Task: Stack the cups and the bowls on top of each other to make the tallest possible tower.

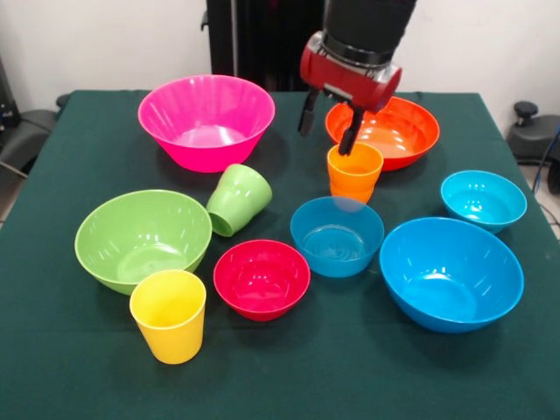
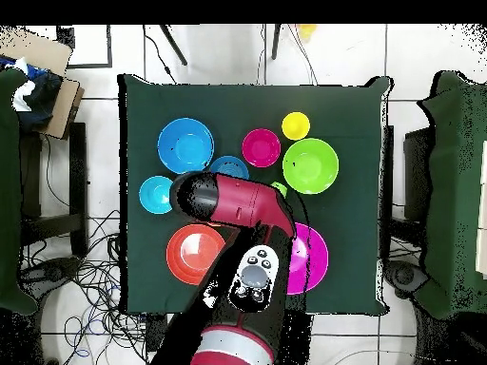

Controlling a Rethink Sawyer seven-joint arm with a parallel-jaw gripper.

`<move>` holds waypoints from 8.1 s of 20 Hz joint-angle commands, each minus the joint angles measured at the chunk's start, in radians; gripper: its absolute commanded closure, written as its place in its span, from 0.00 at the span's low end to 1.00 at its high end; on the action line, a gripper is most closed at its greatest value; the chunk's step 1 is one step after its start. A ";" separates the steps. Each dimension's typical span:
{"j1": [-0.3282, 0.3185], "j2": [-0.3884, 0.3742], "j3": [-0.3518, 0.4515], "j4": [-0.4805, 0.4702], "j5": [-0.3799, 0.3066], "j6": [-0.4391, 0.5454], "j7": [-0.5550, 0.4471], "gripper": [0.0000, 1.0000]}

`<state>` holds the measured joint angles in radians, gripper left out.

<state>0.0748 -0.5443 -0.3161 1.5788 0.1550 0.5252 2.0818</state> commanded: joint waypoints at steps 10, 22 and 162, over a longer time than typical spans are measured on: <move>-0.036 0.078 0.069 -0.101 0.010 -0.049 0.126 0.00; -0.015 0.022 0.055 -0.068 0.013 0.034 0.129 0.00; 0.051 -0.203 -0.002 0.221 0.057 0.117 0.052 0.00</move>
<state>0.1648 -0.6887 -0.4065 1.6798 0.2310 0.5766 2.0818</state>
